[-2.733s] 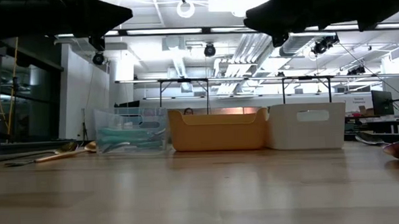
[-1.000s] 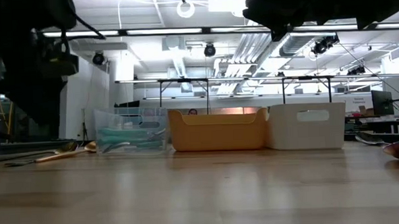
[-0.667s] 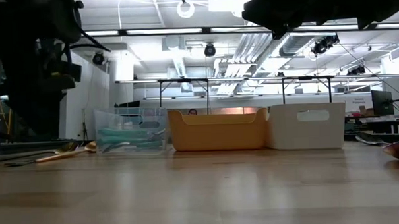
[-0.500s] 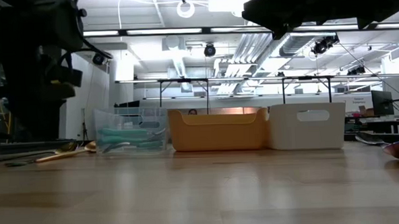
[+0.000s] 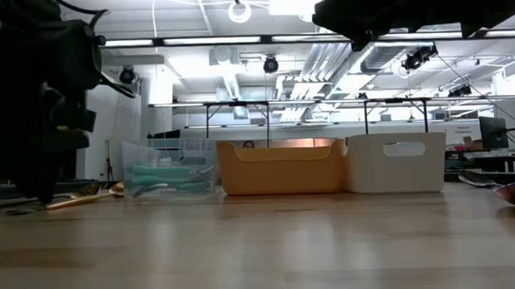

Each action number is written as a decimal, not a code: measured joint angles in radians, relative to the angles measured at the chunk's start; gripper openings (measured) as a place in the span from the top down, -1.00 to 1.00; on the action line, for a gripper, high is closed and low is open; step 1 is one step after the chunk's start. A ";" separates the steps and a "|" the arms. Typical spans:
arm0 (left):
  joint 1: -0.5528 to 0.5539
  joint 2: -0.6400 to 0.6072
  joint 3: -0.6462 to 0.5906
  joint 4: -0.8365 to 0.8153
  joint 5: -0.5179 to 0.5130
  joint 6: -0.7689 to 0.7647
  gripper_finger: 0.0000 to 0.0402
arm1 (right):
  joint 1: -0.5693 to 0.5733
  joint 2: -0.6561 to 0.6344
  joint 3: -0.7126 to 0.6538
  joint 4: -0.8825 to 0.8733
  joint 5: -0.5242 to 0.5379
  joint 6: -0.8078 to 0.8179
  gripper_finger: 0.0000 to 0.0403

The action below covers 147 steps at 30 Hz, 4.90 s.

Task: Sort silverware by color (type)
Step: Put the silver spoon in the orange bin

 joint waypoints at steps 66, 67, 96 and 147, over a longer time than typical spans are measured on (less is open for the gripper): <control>-0.212 -0.334 0.034 0.760 -0.688 0.877 0.98 | 0.000 0.000 0.000 0.020 -0.001 0.021 0.39; -0.211 -0.322 0.016 0.869 -0.659 0.953 0.98 | 0.000 0.000 0.000 0.017 -0.001 0.030 0.39; 0.009 -0.014 -0.155 1.862 -0.085 1.215 0.98 | 0.000 0.143 0.000 0.223 -0.001 0.106 0.39; 0.022 0.245 -0.008 1.893 -0.005 1.206 0.91 | -0.013 0.510 0.304 0.231 -0.089 0.195 0.93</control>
